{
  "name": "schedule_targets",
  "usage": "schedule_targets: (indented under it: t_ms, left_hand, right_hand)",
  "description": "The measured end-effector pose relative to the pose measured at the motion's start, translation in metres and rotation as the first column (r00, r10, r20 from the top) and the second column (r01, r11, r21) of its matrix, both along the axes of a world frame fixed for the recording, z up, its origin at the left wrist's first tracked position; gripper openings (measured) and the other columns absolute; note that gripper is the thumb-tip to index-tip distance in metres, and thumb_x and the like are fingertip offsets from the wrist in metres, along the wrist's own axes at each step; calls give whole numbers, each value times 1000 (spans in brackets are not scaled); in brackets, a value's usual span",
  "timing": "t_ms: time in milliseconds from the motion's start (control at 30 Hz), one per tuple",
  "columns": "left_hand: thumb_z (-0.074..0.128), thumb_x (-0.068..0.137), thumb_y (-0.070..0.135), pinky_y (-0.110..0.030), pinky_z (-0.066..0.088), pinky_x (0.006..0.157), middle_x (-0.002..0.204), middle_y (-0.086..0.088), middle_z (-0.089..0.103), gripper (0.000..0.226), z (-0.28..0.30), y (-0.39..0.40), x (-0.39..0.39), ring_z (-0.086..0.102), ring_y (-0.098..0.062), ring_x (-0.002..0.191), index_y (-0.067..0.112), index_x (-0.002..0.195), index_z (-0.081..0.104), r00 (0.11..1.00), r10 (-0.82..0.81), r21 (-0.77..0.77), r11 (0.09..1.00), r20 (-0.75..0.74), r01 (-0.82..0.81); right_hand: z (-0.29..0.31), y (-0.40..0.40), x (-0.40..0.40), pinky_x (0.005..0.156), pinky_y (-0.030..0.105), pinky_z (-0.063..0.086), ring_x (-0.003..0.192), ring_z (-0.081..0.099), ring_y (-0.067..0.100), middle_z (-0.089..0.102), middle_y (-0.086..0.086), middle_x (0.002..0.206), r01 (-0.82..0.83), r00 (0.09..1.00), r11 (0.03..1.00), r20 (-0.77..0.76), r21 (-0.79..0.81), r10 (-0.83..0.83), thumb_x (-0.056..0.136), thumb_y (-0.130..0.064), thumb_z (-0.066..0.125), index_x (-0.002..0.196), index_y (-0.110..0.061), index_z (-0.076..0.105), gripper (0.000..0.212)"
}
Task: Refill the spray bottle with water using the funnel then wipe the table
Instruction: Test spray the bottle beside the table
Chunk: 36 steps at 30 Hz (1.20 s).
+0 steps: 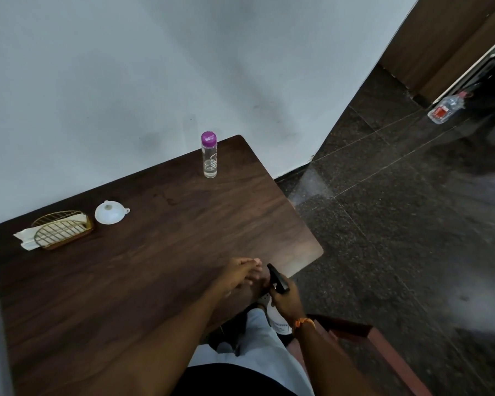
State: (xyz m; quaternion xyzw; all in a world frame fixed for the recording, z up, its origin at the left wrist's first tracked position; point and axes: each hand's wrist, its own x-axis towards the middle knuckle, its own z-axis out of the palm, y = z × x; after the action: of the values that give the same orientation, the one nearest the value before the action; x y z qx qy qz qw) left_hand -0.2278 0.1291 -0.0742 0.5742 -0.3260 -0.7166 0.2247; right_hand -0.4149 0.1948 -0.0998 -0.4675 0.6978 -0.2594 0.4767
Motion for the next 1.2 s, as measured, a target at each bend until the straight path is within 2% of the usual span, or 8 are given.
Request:
schedule_targets:
  t_ms: [100,200,300,567,800,967,1100,1200]
  left_hand:
    - [68,100,33,-32,57,75,100,-12,81,30,-2,0,-14,74,-17,81,6,110,77,998,16,35,999,-58,-14]
    - [79,91,29,-30,56,68,85,-20,74,30,-5,-1,-26,67,-20,69,1,102,79,992,96,102,991,-86,-87]
    - [83,87,20,-25,52,56,68,-10,65,32,-4,-4,-33,59,-15,56,-7,101,75,976,199,240,955,-91,-173]
    - [90,79,21,-24,51,50,63,-2,60,28,-11,-3,-41,55,-12,57,10,85,64,910,387,473,836,-149,-278]
    - [80,90,18,-25,53,53,82,-6,65,30,-15,9,-52,57,-13,67,7,112,64,883,431,490,820,-184,-298]
    - [73,96,27,-24,48,60,93,-5,72,20,-16,16,-64,61,-13,72,8,100,74,892,390,445,857,-229,-260]
    - [75,94,30,-20,49,53,108,-9,68,46,-14,22,-77,56,-10,68,0,128,67,888,407,428,857,-216,-288]
    - [70,98,28,-18,47,49,104,-9,66,46,-11,22,-85,51,-9,63,-3,132,65,901,391,406,866,-188,-292]
  right_hand:
    - [1,1,4,68,32,54,72,65,7,77,-4,95,-17,999,999,-28,-37,16,90,-7,64,122,-38,68,45]
    - [12,-1,14,67,19,53,77,66,2,77,-7,99,-28,1000,998,8,-49,29,96,-9,64,125,-34,69,39]
    - [8,0,15,69,26,53,80,68,10,78,-3,103,-15,1000,998,18,-56,16,97,-17,64,125,-37,68,35]
    - [3,4,20,72,28,54,81,69,11,77,-2,99,39,999,994,-4,-105,-40,90,-9,63,122,-28,70,38]
    - [-1,11,11,66,36,55,69,68,9,75,-4,81,36,997,996,-69,-78,-41,88,-10,65,97,-30,71,23]
    - [-3,18,5,66,35,56,75,67,16,75,-2,91,72,997,991,-33,-110,-76,84,-14,62,117,-28,71,38]
    - [-1,15,-1,66,45,56,70,67,23,72,1,78,159,983,984,-82,-77,-165,83,1,60,86,-28,68,31]
    - [0,14,-4,67,45,55,71,67,23,72,3,77,190,975,980,-104,-62,-196,83,9,59,82,-23,68,33]
